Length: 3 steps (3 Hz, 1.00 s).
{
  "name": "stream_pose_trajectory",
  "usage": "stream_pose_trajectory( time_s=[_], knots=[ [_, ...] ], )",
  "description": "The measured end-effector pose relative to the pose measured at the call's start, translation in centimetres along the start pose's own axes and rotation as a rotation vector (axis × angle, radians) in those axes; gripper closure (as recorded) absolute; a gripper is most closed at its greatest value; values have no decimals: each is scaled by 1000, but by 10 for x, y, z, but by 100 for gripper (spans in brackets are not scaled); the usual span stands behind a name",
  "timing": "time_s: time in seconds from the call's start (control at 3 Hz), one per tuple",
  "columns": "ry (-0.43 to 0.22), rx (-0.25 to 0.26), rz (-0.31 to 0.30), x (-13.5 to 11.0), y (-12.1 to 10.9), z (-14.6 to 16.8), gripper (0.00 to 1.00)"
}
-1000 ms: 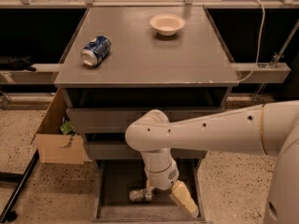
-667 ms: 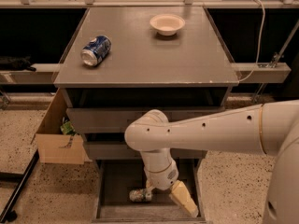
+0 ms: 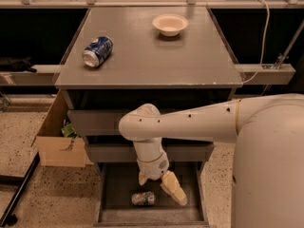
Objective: Pick 7up can from bottom drawer and place on counter
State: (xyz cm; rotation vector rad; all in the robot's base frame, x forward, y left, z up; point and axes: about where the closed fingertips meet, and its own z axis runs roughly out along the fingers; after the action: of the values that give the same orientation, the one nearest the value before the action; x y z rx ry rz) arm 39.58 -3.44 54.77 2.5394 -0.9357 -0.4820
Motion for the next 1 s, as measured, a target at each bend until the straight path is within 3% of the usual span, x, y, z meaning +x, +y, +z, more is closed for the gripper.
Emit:
stream_pose_trajectory(
  time_s=[0.33,0.67,1.0],
  knots=[
    [-64,-103,86,22,-11,24,0],
    [-149,-197,222,50,14,75,0],
    [-172,-220,252,57,25,91,0]
  ],
)
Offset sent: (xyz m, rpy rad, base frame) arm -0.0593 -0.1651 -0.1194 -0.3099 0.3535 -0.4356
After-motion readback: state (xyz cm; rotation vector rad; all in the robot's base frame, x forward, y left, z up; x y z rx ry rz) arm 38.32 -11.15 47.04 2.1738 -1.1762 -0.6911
